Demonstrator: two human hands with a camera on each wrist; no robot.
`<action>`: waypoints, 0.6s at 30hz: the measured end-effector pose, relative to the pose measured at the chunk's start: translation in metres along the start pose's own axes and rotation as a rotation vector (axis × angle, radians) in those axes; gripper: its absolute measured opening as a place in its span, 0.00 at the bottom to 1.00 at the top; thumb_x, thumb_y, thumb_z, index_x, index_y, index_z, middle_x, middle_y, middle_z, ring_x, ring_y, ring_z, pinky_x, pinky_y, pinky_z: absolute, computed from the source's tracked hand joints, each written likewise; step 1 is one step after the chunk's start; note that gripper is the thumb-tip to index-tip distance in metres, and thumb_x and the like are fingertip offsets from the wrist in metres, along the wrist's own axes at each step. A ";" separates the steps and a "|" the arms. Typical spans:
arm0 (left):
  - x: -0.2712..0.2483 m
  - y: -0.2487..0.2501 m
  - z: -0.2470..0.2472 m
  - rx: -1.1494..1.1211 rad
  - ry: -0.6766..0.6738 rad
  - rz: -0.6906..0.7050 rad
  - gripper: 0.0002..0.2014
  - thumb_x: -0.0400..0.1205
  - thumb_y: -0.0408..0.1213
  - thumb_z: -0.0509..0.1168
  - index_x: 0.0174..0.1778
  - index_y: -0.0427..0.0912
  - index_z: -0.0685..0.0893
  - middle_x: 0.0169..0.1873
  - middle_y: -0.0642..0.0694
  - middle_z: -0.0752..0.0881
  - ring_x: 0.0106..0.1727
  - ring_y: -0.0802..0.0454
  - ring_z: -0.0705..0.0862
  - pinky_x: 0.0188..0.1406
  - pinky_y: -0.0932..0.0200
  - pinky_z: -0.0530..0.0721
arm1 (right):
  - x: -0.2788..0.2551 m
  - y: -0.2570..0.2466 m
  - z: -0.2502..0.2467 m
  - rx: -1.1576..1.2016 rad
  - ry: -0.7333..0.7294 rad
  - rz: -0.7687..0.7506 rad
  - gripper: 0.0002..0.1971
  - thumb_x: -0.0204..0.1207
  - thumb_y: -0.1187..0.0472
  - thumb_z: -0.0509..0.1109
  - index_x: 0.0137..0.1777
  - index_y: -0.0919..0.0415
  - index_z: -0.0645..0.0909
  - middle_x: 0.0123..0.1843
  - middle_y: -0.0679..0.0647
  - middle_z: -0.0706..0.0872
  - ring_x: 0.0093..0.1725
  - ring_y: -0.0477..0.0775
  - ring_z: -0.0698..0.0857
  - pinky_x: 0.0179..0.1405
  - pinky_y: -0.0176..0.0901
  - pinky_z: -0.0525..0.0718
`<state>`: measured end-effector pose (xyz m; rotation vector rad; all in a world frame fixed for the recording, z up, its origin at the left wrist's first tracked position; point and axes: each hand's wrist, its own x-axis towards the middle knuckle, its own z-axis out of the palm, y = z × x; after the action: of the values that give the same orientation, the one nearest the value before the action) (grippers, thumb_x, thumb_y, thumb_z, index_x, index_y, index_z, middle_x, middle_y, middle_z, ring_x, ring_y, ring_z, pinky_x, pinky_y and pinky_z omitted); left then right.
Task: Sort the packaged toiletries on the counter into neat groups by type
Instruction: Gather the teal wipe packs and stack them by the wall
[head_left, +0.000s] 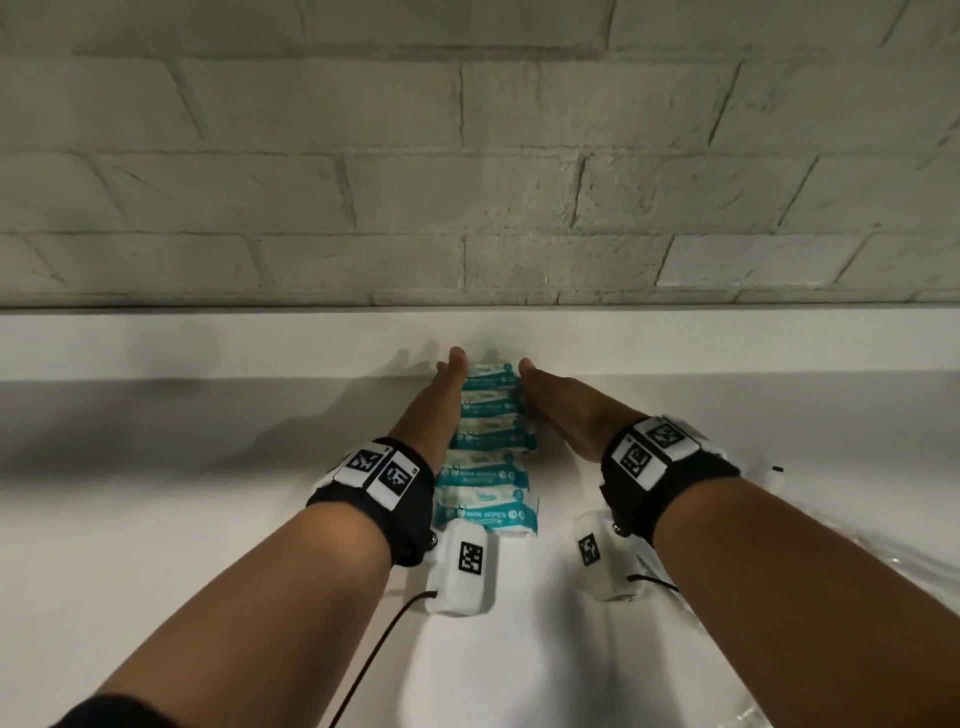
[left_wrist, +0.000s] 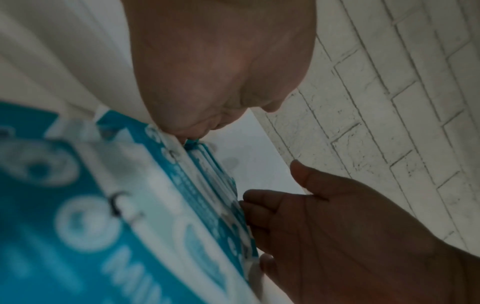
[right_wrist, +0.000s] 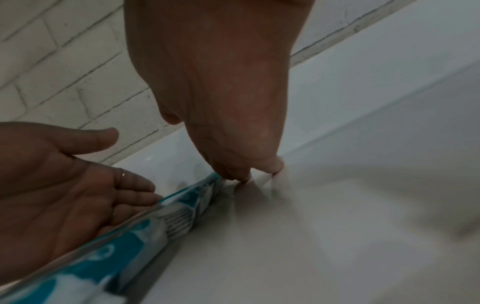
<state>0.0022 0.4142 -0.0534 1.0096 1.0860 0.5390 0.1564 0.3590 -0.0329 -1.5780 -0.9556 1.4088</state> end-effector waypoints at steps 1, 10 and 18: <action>-0.005 0.003 0.001 0.006 -0.005 -0.001 0.48 0.66 0.79 0.55 0.71 0.45 0.78 0.52 0.37 0.91 0.53 0.36 0.90 0.61 0.33 0.82 | -0.002 0.001 -0.002 0.004 -0.002 0.005 0.24 0.86 0.46 0.53 0.62 0.65 0.81 0.63 0.64 0.85 0.63 0.60 0.83 0.73 0.51 0.75; -0.057 -0.016 -0.020 -0.045 0.039 0.130 0.35 0.83 0.66 0.46 0.76 0.43 0.68 0.71 0.53 0.78 0.70 0.58 0.76 0.73 0.58 0.68 | -0.032 0.002 -0.005 -1.010 -0.140 0.146 0.33 0.82 0.42 0.62 0.80 0.60 0.63 0.76 0.58 0.75 0.73 0.60 0.75 0.74 0.52 0.71; -0.074 -0.030 0.003 -0.152 -0.151 0.149 0.40 0.84 0.63 0.35 0.72 0.36 0.78 0.63 0.33 0.85 0.64 0.38 0.85 0.60 0.48 0.86 | -0.066 0.015 0.014 -1.205 -0.182 0.032 0.53 0.65 0.43 0.79 0.85 0.46 0.50 0.86 0.53 0.47 0.85 0.59 0.47 0.81 0.51 0.52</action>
<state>-0.0276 0.3409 -0.0450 0.9859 0.8281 0.6451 0.1370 0.2934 -0.0218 -2.2810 -2.1304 0.9905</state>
